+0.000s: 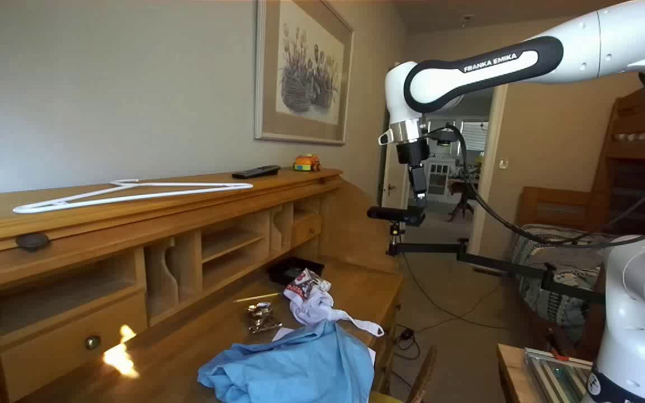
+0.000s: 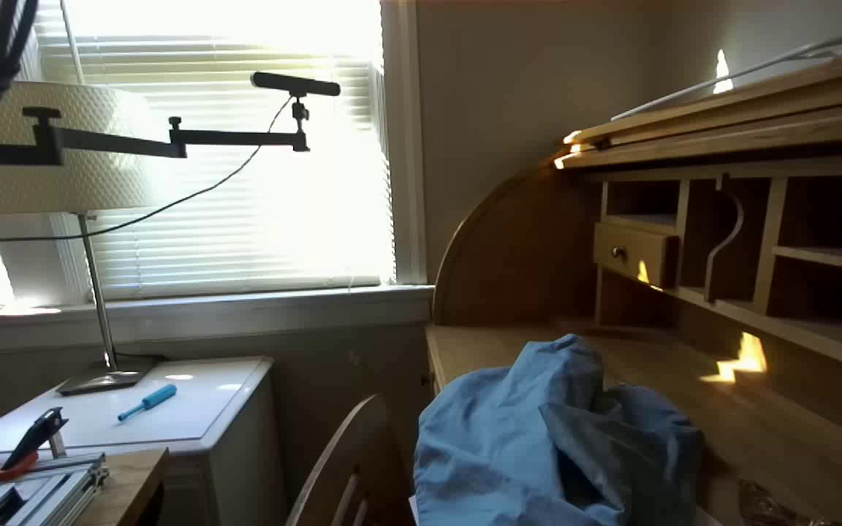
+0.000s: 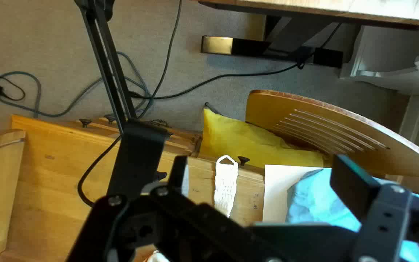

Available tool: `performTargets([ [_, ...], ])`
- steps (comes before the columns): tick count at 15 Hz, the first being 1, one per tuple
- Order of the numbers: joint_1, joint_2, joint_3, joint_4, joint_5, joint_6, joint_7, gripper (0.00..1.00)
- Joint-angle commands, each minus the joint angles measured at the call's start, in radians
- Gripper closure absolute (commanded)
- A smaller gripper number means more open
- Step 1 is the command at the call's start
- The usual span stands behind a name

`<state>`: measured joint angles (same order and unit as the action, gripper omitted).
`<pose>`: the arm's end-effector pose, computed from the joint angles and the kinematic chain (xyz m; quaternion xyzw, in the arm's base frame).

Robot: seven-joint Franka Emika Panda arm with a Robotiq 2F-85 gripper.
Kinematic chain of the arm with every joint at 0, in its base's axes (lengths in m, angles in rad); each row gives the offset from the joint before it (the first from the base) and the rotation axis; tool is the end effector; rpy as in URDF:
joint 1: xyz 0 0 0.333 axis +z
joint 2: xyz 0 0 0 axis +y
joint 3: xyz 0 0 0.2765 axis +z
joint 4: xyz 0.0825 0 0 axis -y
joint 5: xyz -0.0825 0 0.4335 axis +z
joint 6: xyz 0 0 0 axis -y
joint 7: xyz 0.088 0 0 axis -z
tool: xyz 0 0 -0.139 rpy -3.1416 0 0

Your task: Move the blue towel forward

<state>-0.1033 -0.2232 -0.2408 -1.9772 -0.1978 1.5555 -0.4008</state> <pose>0.4797 -0.2056 0.4672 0.9913 0.0422 -0.1207 0.0307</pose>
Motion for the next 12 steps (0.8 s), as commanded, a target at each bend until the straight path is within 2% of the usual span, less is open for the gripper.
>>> performTargets([
  [1,-0.013,0.002,0.011,0.003,0.003,-0.003,-0.003,0.00],
  [7,-0.010,0.010,0.016,0.003,0.001,0.003,0.008,0.00],
  [10,0.004,0.037,0.041,0.024,0.058,0.121,0.104,0.00],
  [12,0.015,0.055,0.072,0.035,0.056,0.197,0.142,0.00],
])
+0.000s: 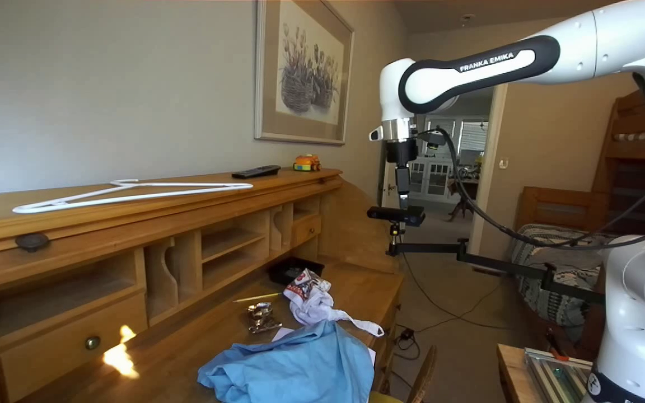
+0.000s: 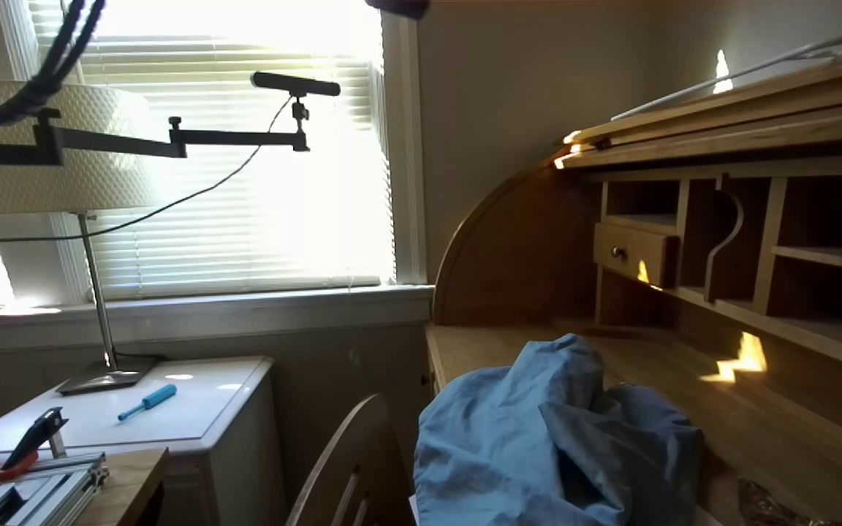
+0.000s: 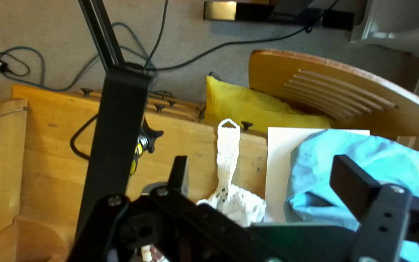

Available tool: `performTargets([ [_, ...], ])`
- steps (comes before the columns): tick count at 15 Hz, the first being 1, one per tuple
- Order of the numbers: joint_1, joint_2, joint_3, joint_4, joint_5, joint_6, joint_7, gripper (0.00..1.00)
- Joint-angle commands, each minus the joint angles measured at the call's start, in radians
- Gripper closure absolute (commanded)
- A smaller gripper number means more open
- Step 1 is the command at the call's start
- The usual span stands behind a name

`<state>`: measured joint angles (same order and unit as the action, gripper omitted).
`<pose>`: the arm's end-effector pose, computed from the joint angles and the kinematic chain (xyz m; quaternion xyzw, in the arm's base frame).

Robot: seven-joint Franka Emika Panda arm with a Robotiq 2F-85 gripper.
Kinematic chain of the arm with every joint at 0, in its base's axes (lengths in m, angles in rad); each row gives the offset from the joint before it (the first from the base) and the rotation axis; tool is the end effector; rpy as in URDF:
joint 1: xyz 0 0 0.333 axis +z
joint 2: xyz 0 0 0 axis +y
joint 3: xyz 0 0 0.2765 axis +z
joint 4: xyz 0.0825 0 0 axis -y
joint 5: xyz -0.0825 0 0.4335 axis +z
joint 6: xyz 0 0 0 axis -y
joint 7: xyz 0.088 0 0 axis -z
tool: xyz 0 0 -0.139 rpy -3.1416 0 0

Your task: Move the blue towel forward

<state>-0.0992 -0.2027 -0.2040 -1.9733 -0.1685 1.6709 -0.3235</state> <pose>0.5090 -0.1854 0.4668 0.9964 0.0259 -0.0682 0.0441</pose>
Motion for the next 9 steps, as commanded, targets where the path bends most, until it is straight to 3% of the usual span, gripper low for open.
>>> performTargets([
  [1,0.017,0.042,0.052,0.036,0.024,0.119,0.080,0.00],
  [9,0.086,0.114,0.187,0.034,-0.033,0.365,0.182,0.00],
])
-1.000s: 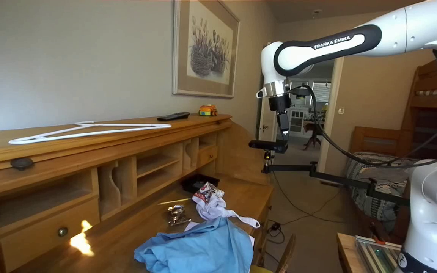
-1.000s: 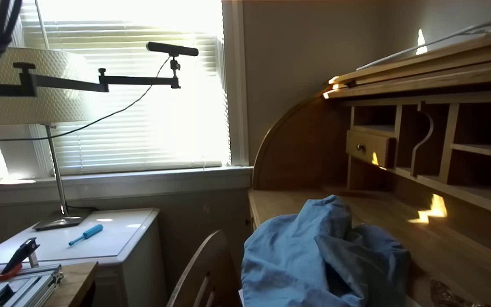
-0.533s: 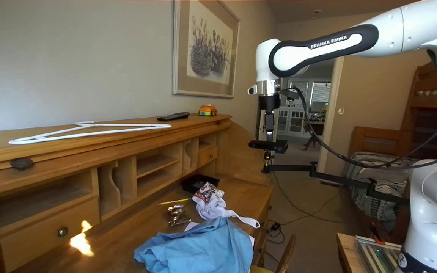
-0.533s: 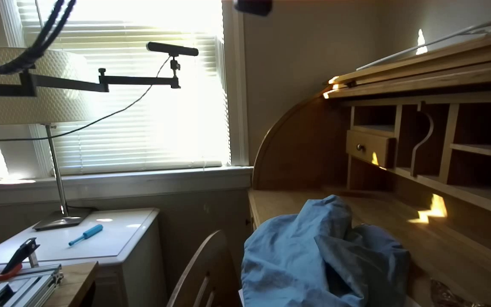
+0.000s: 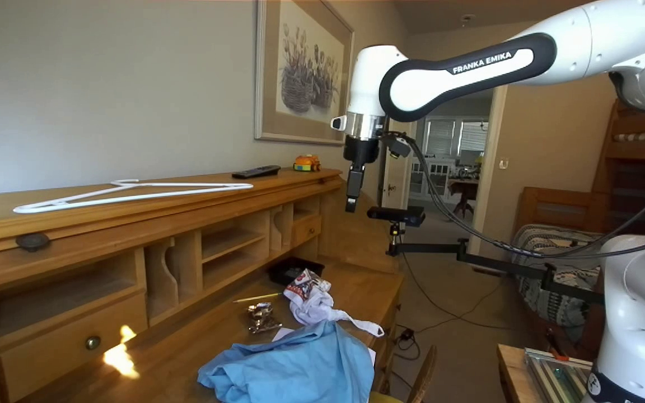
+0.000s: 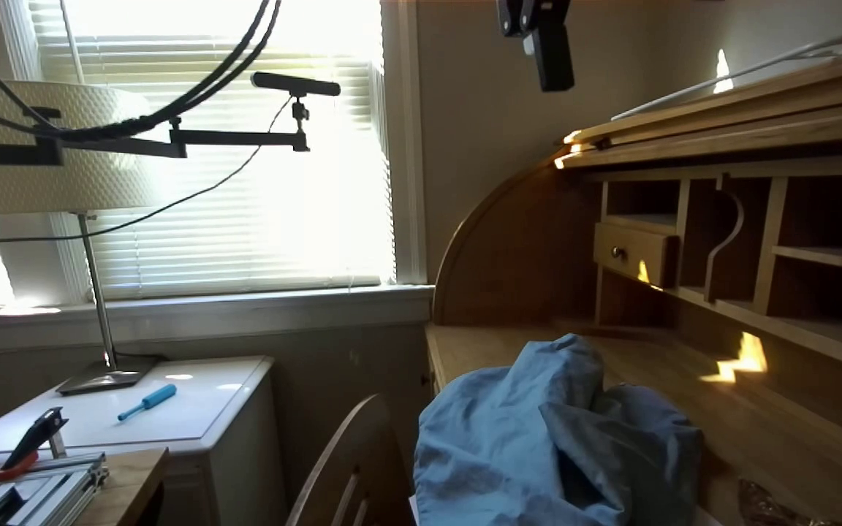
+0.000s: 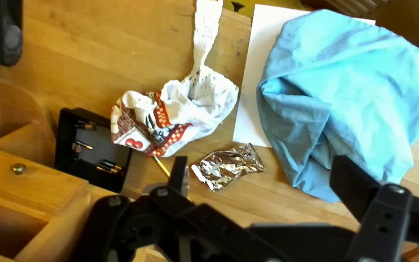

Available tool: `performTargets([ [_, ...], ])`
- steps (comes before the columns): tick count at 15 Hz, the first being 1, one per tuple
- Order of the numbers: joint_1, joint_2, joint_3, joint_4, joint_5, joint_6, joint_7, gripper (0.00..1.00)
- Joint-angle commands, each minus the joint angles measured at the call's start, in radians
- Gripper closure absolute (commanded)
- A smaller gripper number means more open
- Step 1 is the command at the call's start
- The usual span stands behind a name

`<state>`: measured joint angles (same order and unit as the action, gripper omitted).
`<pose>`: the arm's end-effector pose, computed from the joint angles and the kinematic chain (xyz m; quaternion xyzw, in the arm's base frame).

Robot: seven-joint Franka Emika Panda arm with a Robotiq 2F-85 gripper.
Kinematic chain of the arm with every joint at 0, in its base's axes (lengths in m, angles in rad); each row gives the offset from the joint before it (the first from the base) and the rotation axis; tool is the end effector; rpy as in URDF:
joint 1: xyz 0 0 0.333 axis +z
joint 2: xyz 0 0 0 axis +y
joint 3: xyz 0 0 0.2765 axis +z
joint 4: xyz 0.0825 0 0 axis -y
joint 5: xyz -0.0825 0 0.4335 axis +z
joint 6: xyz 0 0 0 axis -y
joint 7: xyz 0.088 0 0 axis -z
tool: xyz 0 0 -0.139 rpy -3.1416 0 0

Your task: Move the blue towel forward

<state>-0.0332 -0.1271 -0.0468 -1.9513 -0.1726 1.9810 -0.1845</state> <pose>0.5929 -0.0640 0.4665 0.9906 0.0799 0.0670 0.0881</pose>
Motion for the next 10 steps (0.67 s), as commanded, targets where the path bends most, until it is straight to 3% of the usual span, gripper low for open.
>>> performTargets([
  [1,0.027,0.048,0.043,0.010,-0.037,0.066,0.051,0.00],
  [10,0.094,0.142,0.119,-0.043,-0.050,0.104,0.120,0.00],
])
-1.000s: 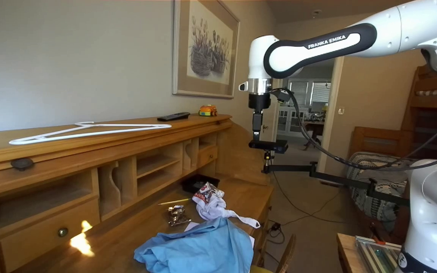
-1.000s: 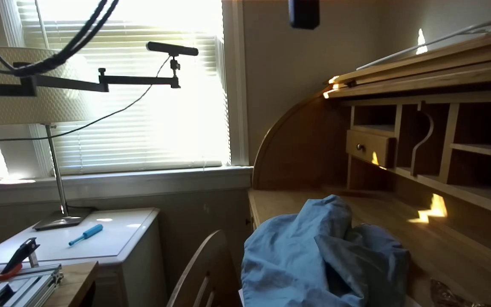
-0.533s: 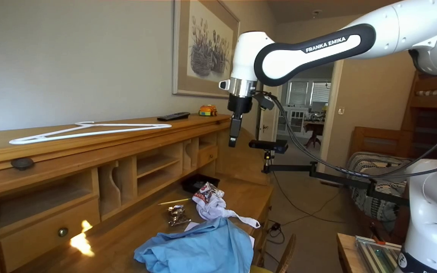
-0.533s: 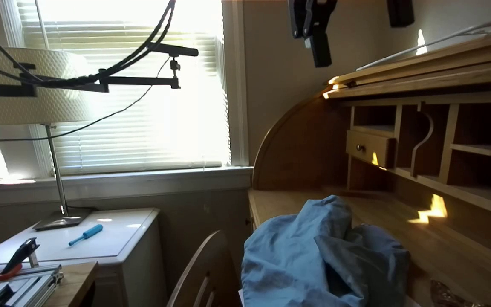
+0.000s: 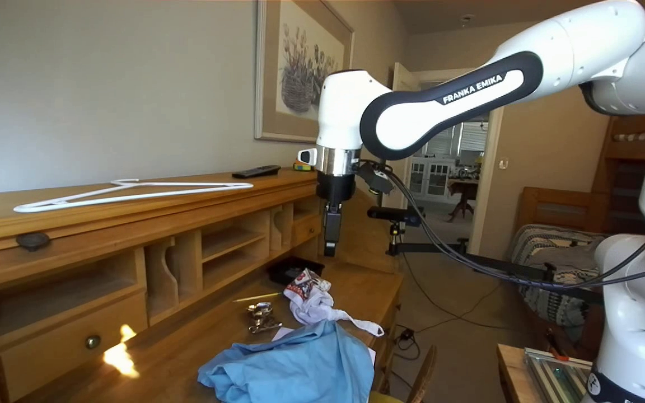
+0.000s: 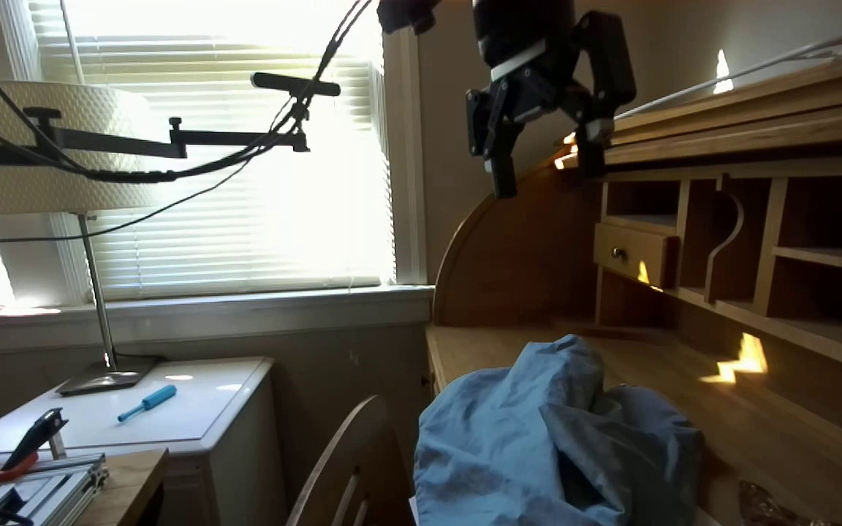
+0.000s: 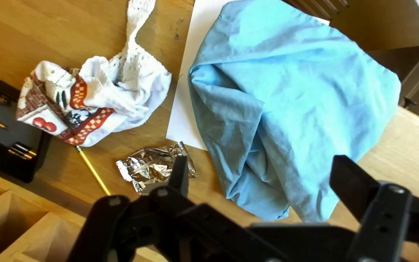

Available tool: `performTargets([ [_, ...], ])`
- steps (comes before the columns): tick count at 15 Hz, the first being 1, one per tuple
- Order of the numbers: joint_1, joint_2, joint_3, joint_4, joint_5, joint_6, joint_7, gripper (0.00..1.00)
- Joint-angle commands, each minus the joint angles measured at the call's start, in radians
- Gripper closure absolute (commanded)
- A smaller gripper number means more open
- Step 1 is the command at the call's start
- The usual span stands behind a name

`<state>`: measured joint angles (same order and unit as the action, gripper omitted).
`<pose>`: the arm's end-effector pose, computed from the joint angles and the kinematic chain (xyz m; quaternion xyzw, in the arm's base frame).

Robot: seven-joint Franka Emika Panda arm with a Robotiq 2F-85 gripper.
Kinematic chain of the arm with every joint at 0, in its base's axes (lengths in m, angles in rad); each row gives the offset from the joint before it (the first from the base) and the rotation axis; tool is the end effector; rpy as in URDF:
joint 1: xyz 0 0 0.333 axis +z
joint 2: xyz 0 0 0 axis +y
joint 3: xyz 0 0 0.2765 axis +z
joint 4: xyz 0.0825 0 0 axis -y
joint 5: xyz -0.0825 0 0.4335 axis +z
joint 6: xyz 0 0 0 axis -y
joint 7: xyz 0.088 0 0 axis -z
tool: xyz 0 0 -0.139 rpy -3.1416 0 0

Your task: Move the blue towel forward

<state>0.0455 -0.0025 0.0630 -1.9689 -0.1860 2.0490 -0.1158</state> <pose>0.6114 0.0512 0.3888 0.9842 0.1504 0.0408 0.0844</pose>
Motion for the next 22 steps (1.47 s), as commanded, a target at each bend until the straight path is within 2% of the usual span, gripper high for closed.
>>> performTargets([
  [1,0.020,0.026,0.012,-0.031,-0.048,0.042,0.066,0.00],
  [8,0.038,0.090,0.015,-0.073,-0.069,0.071,0.141,0.00],
  [9,0.034,0.078,0.015,-0.054,-0.039,0.042,0.097,0.00],
  [16,0.035,0.097,0.014,-0.060,-0.040,0.050,0.112,0.00],
  [22,0.049,0.246,0.009,0.020,-0.058,0.065,0.203,0.00],
])
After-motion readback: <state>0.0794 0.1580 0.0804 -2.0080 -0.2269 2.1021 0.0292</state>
